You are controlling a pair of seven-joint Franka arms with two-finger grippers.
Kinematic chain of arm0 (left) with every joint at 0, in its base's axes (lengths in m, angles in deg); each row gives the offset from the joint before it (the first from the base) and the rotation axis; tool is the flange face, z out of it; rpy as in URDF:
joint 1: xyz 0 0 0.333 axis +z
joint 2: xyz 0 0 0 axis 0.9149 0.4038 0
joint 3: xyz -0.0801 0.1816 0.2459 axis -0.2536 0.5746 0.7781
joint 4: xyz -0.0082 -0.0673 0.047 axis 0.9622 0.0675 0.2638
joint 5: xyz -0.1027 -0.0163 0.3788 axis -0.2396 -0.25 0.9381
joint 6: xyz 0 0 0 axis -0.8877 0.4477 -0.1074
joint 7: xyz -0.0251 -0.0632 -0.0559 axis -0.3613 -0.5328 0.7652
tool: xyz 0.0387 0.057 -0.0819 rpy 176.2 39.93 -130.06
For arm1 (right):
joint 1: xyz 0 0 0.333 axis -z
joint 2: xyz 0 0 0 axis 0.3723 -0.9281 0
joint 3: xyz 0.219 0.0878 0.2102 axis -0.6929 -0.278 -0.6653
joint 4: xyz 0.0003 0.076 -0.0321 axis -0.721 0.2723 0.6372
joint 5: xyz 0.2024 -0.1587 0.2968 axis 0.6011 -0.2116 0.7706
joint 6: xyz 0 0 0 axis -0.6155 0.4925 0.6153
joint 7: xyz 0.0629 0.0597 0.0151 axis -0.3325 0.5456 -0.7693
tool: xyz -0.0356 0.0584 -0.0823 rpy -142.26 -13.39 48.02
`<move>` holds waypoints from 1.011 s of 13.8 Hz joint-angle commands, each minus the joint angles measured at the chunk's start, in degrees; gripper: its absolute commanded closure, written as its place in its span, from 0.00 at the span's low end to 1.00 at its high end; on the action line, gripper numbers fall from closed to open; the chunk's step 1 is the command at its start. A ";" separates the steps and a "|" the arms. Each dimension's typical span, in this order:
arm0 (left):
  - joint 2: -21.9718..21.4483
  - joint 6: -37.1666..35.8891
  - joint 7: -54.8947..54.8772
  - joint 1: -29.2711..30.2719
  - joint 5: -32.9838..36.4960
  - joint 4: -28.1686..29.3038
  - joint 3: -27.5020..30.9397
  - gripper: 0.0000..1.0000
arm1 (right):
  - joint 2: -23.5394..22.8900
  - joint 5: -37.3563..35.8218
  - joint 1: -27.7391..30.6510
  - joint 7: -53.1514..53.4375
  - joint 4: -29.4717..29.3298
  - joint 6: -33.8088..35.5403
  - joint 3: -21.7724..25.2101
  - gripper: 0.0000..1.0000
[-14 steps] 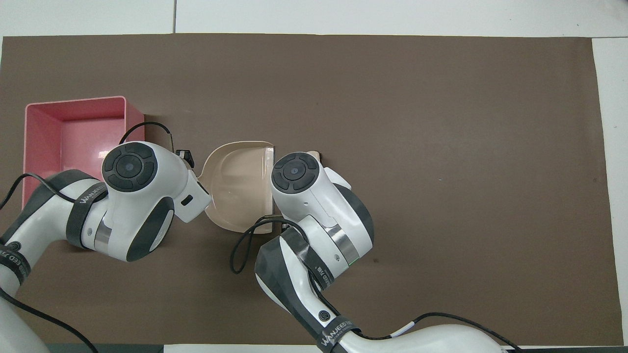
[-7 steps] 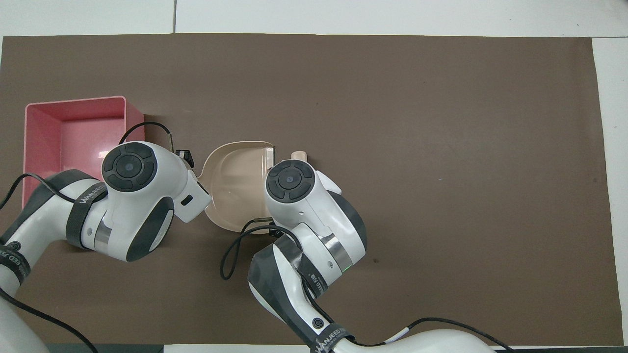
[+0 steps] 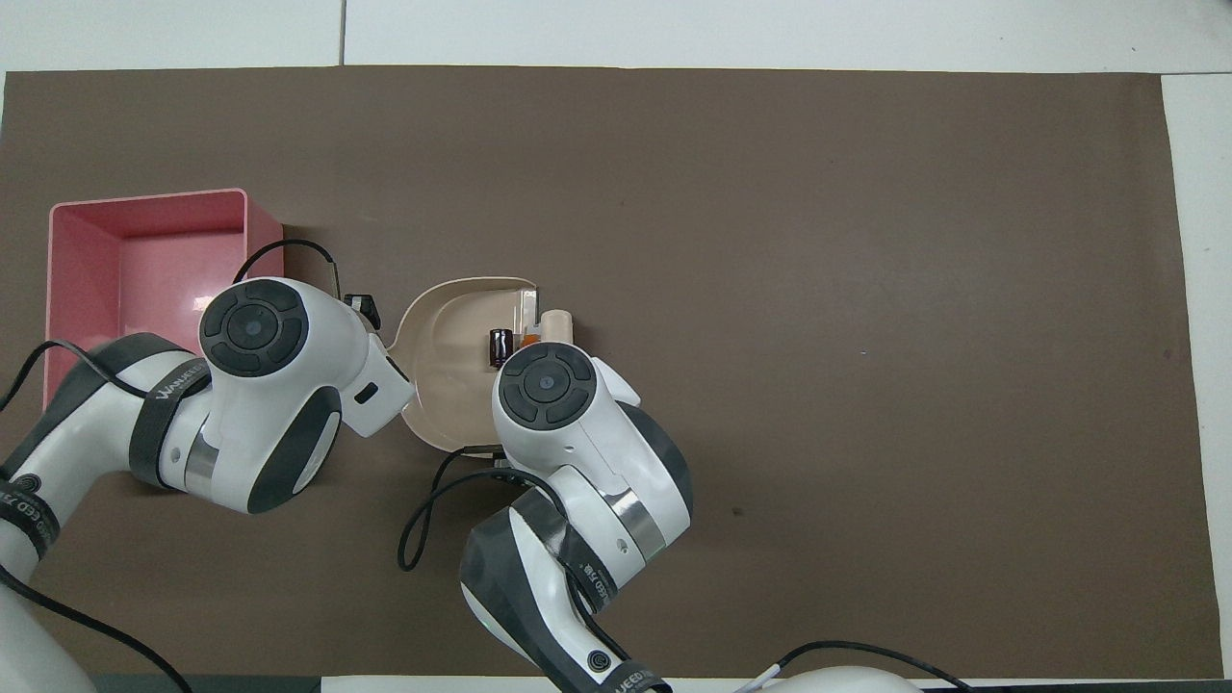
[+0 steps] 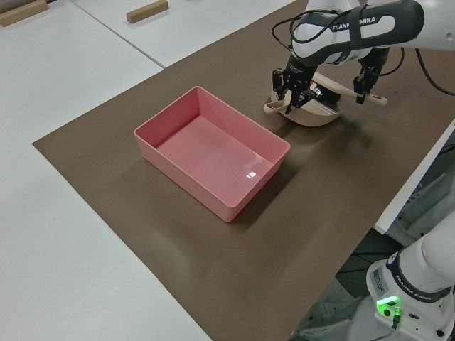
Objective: Clean e-waste and dump in bin
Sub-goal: 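Sweep the electronic component into the dustpan with the brush in the right gripper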
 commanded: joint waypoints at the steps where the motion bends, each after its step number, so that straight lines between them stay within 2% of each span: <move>1: -1.65 -0.35 0.37 0.12 1.48 1.47 0.35 0.98 | -0.01 1.44 -0.57 2.51 -1.59 -0.73 -0.35 1.00; 3: -1.65 -0.17 0.54 0.21 1.39 1.47 0.26 0.98 | -0.54 3.80 -0.66 3.04 -2.38 -1.61 -0.70 1.00; 8: -1.65 0.70 0.02 0.56 0.34 1.65 0.26 0.99 | -0.63 4.25 -2.15 4.98 -2.83 -2.93 -0.96 1.00; 11: -1.56 1.41 -4.62 1.79 -5.00 2.00 0.35 1.00 | -0.71 4.86 -2.50 6.39 -2.65 -4.51 -0.96 1.00; 14: -1.56 1.59 -5.70 1.88 -6.61 2.09 0.35 1.00 | -0.54 3.38 -1.71 5.77 -3.17 -1.10 -0.79 1.00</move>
